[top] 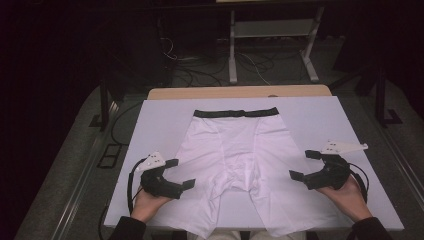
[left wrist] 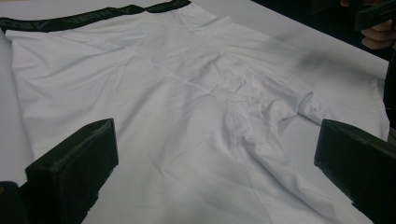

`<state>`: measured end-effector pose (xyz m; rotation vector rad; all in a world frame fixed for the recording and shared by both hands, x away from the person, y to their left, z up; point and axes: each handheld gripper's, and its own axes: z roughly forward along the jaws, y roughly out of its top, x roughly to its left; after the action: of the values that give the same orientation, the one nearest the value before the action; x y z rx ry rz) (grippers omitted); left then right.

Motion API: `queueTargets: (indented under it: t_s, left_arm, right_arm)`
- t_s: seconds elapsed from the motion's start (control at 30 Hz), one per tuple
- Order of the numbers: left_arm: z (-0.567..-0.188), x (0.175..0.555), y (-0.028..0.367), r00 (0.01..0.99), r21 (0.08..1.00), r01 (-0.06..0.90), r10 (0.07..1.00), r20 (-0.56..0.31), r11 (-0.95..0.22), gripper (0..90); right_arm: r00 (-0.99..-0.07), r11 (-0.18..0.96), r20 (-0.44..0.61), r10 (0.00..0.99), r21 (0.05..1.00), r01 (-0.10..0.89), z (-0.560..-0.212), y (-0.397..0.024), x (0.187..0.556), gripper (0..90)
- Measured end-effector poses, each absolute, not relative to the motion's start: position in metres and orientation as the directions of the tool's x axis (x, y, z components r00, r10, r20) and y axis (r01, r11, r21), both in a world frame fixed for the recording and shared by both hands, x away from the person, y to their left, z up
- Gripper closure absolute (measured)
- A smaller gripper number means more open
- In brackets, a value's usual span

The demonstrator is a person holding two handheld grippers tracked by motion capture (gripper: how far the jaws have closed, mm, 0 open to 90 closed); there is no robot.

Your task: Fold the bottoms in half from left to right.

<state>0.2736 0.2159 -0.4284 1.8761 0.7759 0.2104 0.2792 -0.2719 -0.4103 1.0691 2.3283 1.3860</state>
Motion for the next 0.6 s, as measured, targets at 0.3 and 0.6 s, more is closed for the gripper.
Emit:
queueTargets:
  t_s: [0.3, 0.6]
  left_arm:
    - [-0.427, 0.273, 0.217, 0.770, 0.882, 0.411, 0.606, -0.200, -0.231, 0.0]
    - [-0.428, 0.273, 0.217, 0.769, 0.879, 0.417, 0.605, -0.206, -0.231, 0.0]
  right_arm:
    - [-0.720, 0.303, 0.156, 0.676, 0.831, 0.466, -0.405, -0.263, 0.287, 0.0]
    - [-0.724, 0.305, 0.158, 0.671, 0.832, 0.464, -0.399, -0.258, 0.296, 0.0]
